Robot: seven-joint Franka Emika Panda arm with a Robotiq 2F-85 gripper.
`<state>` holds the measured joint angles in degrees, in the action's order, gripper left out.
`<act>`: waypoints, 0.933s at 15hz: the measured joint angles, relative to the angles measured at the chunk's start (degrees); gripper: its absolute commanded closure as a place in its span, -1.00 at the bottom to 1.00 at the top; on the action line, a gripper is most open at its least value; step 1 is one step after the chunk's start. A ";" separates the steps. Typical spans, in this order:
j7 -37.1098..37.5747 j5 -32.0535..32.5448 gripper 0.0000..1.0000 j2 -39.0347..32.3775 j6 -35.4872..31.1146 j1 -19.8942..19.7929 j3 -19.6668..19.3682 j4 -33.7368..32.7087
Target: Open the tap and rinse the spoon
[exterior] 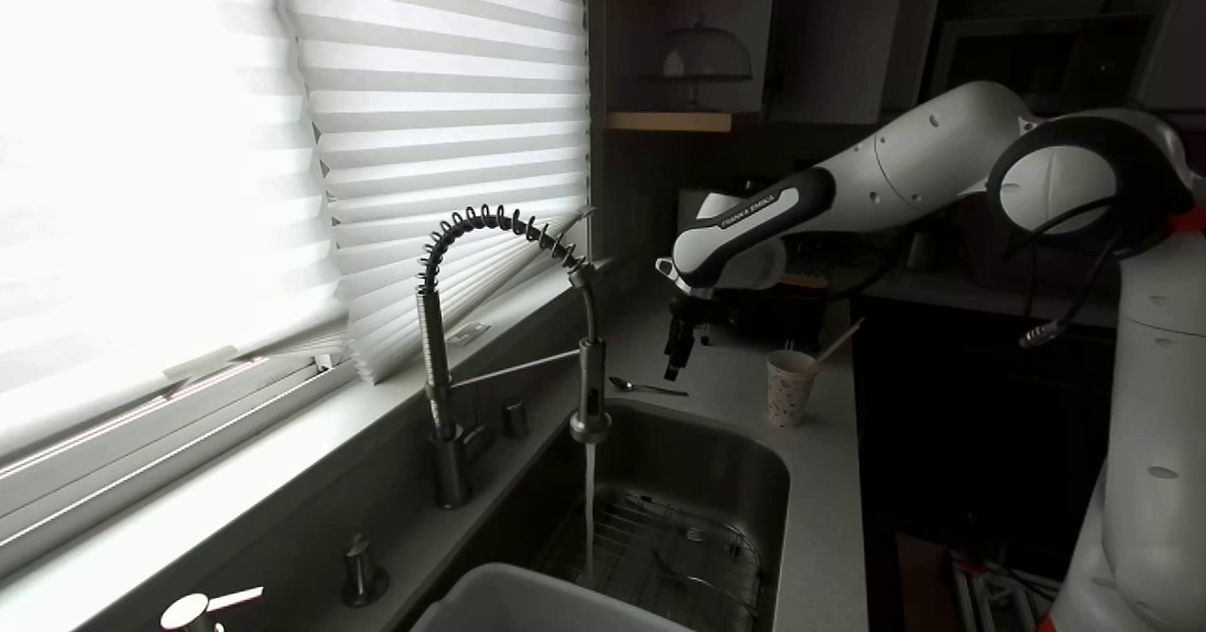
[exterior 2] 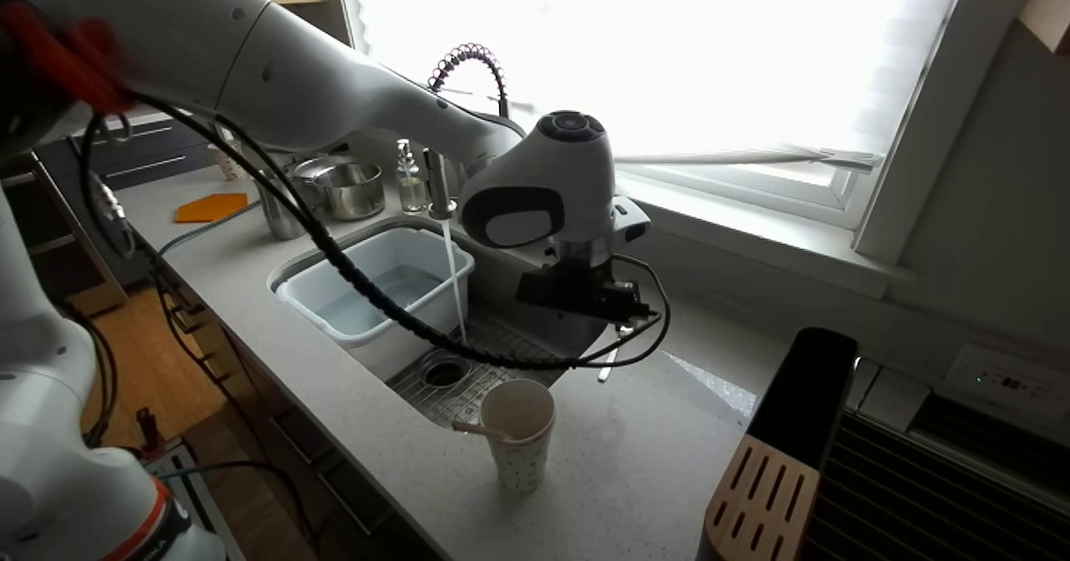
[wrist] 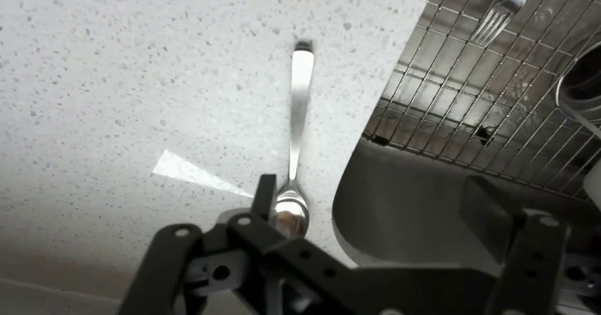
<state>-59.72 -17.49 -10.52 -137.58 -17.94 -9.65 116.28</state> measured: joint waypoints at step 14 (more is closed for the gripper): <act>-5.02 -9.05 -0.87 -6.39 -0.51 -3.54 0.25 -4.57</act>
<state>-64.73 -26.54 -16.91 -138.09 -21.48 -9.40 111.71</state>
